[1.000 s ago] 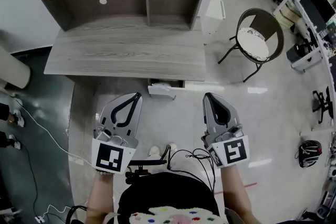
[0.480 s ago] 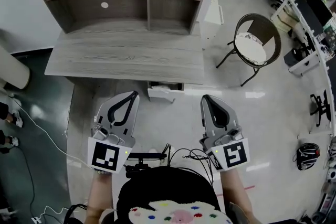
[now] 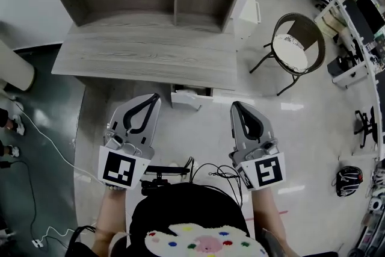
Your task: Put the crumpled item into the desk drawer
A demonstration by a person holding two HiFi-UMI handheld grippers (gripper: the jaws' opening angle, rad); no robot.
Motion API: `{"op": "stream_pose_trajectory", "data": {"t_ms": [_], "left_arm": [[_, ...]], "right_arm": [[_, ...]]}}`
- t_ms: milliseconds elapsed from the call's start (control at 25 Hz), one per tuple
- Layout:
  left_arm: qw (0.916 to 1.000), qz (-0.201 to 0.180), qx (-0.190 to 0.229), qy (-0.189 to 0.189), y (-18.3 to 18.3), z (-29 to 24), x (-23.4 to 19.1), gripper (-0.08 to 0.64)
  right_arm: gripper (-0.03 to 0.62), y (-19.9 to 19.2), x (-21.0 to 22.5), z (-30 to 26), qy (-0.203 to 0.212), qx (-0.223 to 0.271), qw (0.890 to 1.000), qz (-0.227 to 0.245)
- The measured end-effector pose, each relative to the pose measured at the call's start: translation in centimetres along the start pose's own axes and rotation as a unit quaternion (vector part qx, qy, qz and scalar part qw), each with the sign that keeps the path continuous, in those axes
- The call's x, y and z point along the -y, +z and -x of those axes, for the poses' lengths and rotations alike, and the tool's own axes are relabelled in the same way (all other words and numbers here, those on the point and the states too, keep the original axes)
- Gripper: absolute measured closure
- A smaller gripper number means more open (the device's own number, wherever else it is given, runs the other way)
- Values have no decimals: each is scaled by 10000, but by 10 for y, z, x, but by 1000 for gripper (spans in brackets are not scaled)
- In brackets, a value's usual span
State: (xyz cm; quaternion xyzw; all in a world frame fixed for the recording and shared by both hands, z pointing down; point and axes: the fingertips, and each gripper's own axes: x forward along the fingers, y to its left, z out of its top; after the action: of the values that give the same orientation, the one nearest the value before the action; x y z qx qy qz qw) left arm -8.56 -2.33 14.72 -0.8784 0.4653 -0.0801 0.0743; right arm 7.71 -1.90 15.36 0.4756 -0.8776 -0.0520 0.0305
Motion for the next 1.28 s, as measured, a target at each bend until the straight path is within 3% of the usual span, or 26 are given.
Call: {"op": "stream_pose_trajectory", "data": {"t_ms": [480, 840, 1280], "left_arm": [[9993, -306, -40, -198, -2, -2, 0, 552], [9999, -60, -13, -88, -2, 0, 0, 554], [9997, -202, -74, -118, -3, 1, 5, 553]], "right_arm": [[583, 2, -4, -7, 34, 43, 9999, 133], [583, 0, -1, -7, -29, -27, 9999, 99], [583, -1, -3, -5, 51, -54, 9998, 173]]}}
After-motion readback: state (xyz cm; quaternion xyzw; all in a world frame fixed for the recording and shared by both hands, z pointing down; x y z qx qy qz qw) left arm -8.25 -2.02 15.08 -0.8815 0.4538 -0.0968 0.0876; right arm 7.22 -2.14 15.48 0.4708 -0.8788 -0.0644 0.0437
